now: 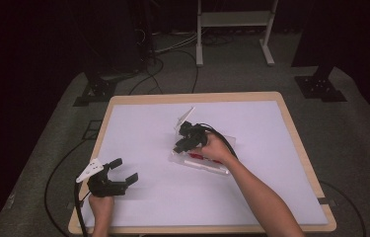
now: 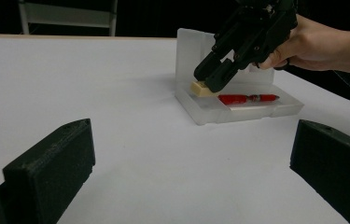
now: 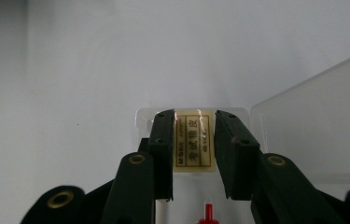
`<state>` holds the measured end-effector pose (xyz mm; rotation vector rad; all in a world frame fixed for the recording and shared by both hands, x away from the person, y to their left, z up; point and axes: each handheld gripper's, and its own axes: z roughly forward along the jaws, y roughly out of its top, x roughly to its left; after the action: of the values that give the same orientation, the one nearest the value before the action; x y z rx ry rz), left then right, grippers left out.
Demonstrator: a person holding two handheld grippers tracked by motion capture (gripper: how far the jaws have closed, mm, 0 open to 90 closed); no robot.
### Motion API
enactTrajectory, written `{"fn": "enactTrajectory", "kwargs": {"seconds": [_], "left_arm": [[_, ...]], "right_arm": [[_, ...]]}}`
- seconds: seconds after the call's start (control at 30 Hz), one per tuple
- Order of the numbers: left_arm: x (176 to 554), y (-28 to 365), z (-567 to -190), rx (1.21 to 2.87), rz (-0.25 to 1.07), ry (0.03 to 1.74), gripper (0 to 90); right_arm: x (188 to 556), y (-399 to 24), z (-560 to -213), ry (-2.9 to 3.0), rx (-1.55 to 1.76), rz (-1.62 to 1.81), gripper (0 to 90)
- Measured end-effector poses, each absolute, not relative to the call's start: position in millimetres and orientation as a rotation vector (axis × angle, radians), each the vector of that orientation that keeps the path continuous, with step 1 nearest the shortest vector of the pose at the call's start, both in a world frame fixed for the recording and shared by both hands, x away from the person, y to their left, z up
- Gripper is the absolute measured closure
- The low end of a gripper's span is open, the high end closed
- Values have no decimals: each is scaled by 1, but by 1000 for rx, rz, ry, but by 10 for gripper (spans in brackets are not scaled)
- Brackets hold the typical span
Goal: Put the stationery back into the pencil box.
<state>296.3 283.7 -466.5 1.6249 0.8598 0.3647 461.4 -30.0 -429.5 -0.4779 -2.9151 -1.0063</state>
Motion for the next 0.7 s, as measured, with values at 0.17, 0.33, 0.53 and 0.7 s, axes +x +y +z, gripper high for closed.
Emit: {"fn": "enactTrajectory", "kwargs": {"seconds": [0.17, 0.33, 0.53, 0.7], "left_arm": [[296, 284, -467, 1626, 366, 860, 0], [296, 284, -467, 1626, 366, 860, 0], [296, 283, -466, 1632, 365, 858, 0], [296, 283, -467, 1632, 363, 859, 0]], "right_arm": [[462, -31, -432, -2911, -494, -1008, 683], [464, -31, -436, -2899, -502, -1013, 683], [463, -30, -439, -2896, -511, -1010, 683], [462, -30, -441, -2900, -506, -1004, 682]]}}
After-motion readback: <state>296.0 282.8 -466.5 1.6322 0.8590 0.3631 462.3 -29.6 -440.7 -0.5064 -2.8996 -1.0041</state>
